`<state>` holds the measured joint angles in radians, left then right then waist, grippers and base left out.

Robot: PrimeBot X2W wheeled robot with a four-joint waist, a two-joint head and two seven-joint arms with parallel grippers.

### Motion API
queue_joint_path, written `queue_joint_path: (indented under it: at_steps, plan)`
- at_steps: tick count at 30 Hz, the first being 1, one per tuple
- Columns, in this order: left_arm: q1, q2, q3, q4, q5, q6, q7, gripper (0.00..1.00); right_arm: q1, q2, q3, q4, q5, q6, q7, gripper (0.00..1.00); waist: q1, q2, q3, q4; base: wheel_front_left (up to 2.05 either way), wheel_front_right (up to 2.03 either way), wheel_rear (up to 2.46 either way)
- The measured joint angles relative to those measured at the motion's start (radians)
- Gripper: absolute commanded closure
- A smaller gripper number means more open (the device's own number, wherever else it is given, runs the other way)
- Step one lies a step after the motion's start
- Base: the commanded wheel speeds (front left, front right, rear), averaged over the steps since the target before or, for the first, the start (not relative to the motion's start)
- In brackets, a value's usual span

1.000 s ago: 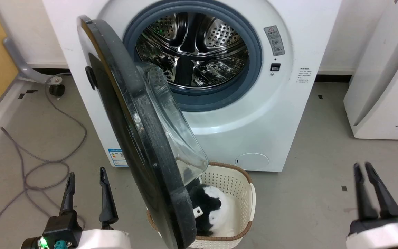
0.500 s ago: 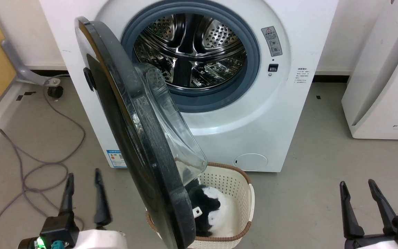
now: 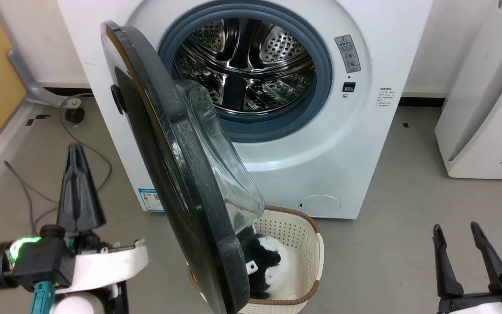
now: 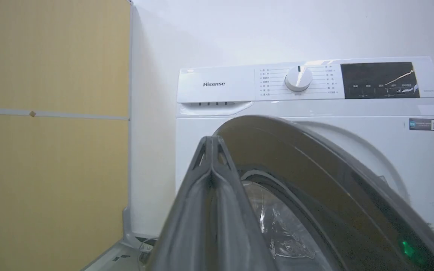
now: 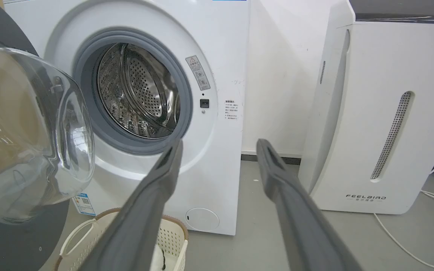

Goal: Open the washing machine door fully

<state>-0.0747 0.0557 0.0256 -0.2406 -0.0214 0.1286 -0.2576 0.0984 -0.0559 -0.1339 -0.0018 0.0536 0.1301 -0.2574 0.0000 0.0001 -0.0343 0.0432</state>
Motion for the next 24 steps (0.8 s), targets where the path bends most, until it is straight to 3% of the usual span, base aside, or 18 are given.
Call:
queue_joint_path:
  at_steps: [12,24]
  plan:
    - [-0.038,-0.002,-0.175,-0.137,0.039,-0.028,0.0,1.0,0.0,0.001,0.004,0.005,0.009,0.0,0.0,0.0,-0.0001,0.0,0.008,-0.012,0.0,0.0,0.0]
    - [-0.001,-0.004,-0.372,-0.105,0.032,-0.074,0.0,1.0,0.0,0.001,0.004,0.018,0.011,0.0,0.0,0.0,0.0,0.0,0.002,-0.007,0.0,0.0,0.0]
